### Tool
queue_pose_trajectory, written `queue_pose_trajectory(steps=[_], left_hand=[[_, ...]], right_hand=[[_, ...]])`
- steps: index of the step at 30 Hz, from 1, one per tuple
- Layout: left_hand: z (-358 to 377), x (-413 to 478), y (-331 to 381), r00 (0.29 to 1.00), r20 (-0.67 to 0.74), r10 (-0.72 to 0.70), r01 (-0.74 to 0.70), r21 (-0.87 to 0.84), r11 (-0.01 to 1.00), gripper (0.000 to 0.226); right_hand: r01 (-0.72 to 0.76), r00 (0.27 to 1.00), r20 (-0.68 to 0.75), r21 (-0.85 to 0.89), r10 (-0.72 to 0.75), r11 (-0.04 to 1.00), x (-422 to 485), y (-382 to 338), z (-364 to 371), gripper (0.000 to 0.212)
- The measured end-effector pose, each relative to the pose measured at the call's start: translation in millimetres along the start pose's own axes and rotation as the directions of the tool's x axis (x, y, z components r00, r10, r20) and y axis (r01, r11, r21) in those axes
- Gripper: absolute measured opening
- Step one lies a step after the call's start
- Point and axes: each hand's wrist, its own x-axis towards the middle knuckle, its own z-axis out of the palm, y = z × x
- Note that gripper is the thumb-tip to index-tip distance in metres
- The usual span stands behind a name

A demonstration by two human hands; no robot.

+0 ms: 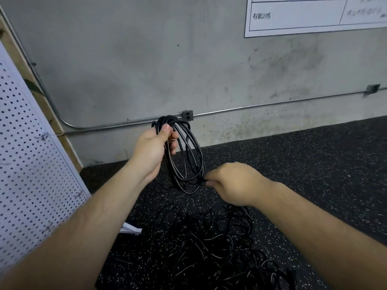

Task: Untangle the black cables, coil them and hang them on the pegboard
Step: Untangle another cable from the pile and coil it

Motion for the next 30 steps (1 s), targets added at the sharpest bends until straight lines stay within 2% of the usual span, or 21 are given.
queue_pose_trajectory(steps=[3, 5, 7, 9, 11, 14, 16, 18, 20, 23, 26, 30], left_hand=[[7.5, -4.2, 3.4, 0.999, -0.004, 0.036, -0.036, -0.032, 0.999, 0.019], [6.5, 0.7, 9.9, 1.0, -0.023, 0.011, -0.016, -0.196, 0.981, 0.02], [-3.6, 11.4, 17.8, 0.999, -0.031, -0.038, 0.022, -0.396, 0.918, 0.023], [-20.0, 24.9, 21.3, 0.996, -0.045, -0.076, 0.041, -0.528, 0.848, 0.027], [-36.1, 37.0, 18.9, 0.995, -0.054, -0.084, 0.039, -0.56, 0.828, 0.027], [-48.8, 44.7, 16.1, 0.993, -0.088, -0.08, 0.018, -0.55, 0.835, 0.027], [-50.4, 43.0, 15.5, 0.989, -0.138, -0.061, -0.016, -0.497, 0.868, 0.026], [-46.2, 37.2, 13.3, 0.983, -0.184, -0.001, -0.063, -0.34, 0.938, 0.025], [-37.2, 27.6, 10.3, 0.979, -0.197, 0.057, -0.09, -0.161, 0.983, 0.022], [-25.1, 15.1, 9.3, 0.979, -0.181, 0.093, -0.096, -0.007, 0.995, 0.018], [-17.6, 11.1, 5.8, 0.987, -0.107, 0.121, -0.104, 0.147, 0.984, 0.018], [-2.3, 1.8, -5.5, 0.991, 0.103, 0.086, -0.112, 0.287, 0.951, 0.018]], right_hand=[[-0.029, 1.0, 0.007, -0.026, 0.029, 0.999, -3.0, -8.3, -12.1, 0.027], [-0.051, 0.998, -0.023, 0.033, 0.052, 0.998, -3.8, -3.8, -10.2, 0.038], [-0.127, 0.992, 0.006, 0.196, 0.129, 0.972, -5.9, 9.7, -1.2, 0.049], [-0.248, 0.969, 0.091, 0.414, 0.231, 0.876, -11.3, 27.0, 10.4, 0.057], [-0.315, 0.948, 0.15, 0.566, 0.28, 0.762, -18.5, 42.6, 22.7, 0.061], [-0.337, 0.941, 0.203, 0.655, 0.272, 0.676, -28.8, 60.7, 43.2, 0.056], [-0.344, 0.939, 0.22, 0.62, 0.265, 0.705, -32.4, 68.1, 54.2, 0.042], [-0.317, 0.948, 0.174, 0.61, 0.268, 0.726, -31.5, 68.2, 55.7, 0.028], [-0.223, 0.972, 0.063, 0.562, 0.227, 0.796, -25.3, 59.6, 43.9, 0.018], [-0.043, 0.995, -0.066, 0.443, 0.081, 0.895, -14.5, 35.5, 16.5, 0.013], [0.054, 0.994, -0.11, 0.354, -0.016, 0.934, -12.0, 14.4, -4.0, 0.012], [0.159, 0.945, -0.312, 0.169, -0.1, 0.973, -10.1, 4.1, -19.0, 0.021]])
